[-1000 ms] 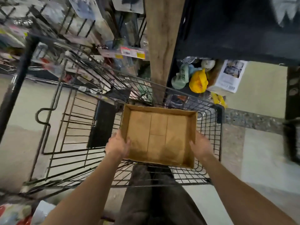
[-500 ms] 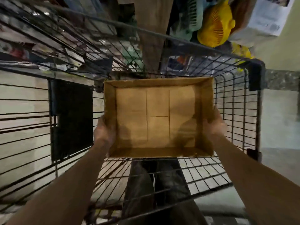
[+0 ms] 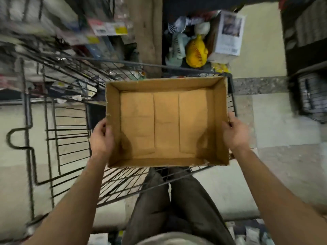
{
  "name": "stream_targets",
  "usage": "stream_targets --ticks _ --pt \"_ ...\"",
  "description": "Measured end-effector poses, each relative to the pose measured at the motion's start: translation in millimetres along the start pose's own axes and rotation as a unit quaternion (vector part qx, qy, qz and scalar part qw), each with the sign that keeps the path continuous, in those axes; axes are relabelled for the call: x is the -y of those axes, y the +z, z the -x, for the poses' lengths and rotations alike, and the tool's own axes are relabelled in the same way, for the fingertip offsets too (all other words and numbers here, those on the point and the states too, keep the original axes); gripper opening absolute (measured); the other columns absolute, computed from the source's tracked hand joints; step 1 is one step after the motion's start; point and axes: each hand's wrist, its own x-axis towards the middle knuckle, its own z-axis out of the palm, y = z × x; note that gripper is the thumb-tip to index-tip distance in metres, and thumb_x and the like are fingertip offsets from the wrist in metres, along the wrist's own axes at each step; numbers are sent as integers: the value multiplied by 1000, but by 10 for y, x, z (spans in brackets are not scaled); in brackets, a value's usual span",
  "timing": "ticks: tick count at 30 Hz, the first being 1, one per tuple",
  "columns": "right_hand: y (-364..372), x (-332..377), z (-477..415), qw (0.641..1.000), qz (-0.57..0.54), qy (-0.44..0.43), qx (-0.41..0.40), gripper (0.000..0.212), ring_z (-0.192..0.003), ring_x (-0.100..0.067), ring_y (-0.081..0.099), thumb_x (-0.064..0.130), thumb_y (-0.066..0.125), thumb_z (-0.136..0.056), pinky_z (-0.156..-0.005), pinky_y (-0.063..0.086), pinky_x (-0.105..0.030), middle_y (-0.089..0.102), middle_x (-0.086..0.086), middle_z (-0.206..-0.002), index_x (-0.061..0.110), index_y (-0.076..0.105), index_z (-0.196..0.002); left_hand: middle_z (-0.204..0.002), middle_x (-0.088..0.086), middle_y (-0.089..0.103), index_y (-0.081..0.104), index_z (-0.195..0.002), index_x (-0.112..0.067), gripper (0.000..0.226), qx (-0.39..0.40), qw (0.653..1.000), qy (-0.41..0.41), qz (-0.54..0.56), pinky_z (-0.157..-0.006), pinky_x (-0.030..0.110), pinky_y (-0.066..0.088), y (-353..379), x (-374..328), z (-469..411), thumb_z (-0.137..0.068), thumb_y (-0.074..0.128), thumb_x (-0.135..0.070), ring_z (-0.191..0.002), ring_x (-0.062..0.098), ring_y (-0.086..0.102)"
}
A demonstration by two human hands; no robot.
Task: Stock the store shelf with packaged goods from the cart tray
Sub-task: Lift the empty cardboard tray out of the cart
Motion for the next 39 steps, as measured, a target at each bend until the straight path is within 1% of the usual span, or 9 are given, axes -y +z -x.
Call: stream_targets --ticks 5,8,12,17,25,28,31,36,39 --pt "-709 106 561 998 -32 -35 -43 47 -102 -22 63 26 47 -105 -91 47 -32 68 1 -115 40 45 -150 -107 13 70 61 -141 -12 36 -1 995 99 -24 -82 29 42 -529 -538 402 -106 56 -19 -91 26 62" --pt "-1098 -12 756 994 -83 -29 -69 46 -117 -25 60 22 48 -105 -103 44 -35 67 1 -128 39 48 -148 -104 8 68 62 -138 -10 34 27 991 127 -28 -82 26 40 -557 -864 664 -105 58 -14 -93 24 62" --pt "-1574 -483 716 986 -120 -10 -118 47 -118 -20 62 23 53 -103 -100 43 -29 67 5 -131 41 51 -147 -101 5 69 63 -138 -11 35 42 985 163 -47 -84 27 39 -303 -1376 1034 -103 61 -15 -90 20 60" --pt "-2158 -1377 342 974 -177 8 -144 47 -109 -9 60 20 55 -102 -99 42 -26 60 21 -121 40 54 -144 -97 -2 67 60 -143 -18 39 86 975 199 -57 -84 31 47 464 -1983 1451 -104 61 -22 -89 18 65" --pt "-3413 -2625 -609 970 -185 71 -139 49 -120 -28 63 19 56 -103 -101 46 -34 66 -9 -135 26 49 -150 -103 -2 74 62 -135 -30 35 95 961 238 -102 -88 45 58 2003 -3243 2211 -100 62 -32 -95 25 70" --pt "-3892 -2848 -914 971 -184 73 -132 50 -108 -28 66 24 54 -103 -100 52 -44 65 -12 -135 31 46 -152 -111 3 75 62 -137 -29 36 84 962 238 -108 -93 43 55 2399 -3720 2412 -101 61 -32 -101 27 69" --pt "-4310 -2971 -1318 975 -171 59 -129 49 -102 -30 69 28 50 -101 -92 56 -42 71 -6 -126 41 48 -148 -116 6 76 62 -138 -26 37 79 957 254 -113 -94 44 55 2737 -4151 2501 -101 61 -30 -100 29 70" --pt "-4844 -2817 -2115 978 -158 33 -128 49 -105 -26 69 22 49 -102 -95 56 -41 70 0 -128 35 49 -149 -114 11 76 61 -139 -17 36 64 958 254 -114 -74 34 50 3311 -4753 2315 -104 59 -24 -79 19 67" --pt "-5095 -2595 -2784 984 -117 39 -127 50 -91 -29 70 23 46 -100 -85 58 -43 74 1 -114 44 48 -145 -124 18 73 56 -146 -15 42 43 968 230 -89 -93 44 54 3717 -5169 2060 -105 55 -23 -105 37 69"
